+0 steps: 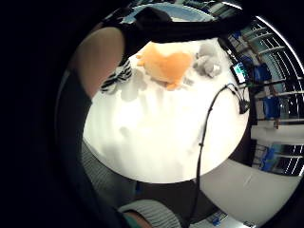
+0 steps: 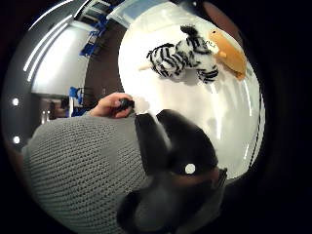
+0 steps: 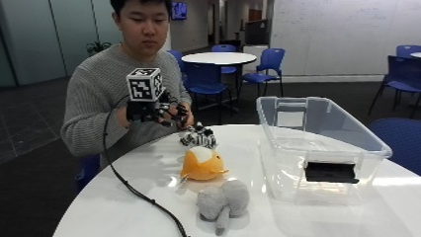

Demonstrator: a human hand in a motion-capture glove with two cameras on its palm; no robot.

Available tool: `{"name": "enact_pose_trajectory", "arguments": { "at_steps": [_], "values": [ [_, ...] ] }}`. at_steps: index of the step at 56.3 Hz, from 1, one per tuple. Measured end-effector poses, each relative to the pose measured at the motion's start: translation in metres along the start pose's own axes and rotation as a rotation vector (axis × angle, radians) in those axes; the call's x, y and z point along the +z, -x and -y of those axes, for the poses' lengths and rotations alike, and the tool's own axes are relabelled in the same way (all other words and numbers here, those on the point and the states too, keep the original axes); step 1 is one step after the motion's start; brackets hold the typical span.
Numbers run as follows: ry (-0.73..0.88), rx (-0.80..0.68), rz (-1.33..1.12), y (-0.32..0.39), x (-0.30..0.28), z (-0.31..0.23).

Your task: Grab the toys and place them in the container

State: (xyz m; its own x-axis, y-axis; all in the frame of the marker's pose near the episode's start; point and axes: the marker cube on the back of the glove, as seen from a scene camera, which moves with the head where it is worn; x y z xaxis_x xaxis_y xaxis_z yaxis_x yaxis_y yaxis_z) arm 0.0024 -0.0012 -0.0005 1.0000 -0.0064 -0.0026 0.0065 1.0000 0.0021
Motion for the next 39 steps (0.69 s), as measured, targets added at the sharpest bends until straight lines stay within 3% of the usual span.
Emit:
{"name": "enact_pose_trajectory", "arguments": {
  "at_steps": [24, 31, 39],
  "values": [
    [0.017, -0.005, -0.003, -0.013, 0.0, 0.018],
    [0.017, 0.022, -0.008, -0.036, -0.002, 0.049],
    [-0.034, 0.161, -0.025, -0.102, -0.011, 0.114]
  ]
}}
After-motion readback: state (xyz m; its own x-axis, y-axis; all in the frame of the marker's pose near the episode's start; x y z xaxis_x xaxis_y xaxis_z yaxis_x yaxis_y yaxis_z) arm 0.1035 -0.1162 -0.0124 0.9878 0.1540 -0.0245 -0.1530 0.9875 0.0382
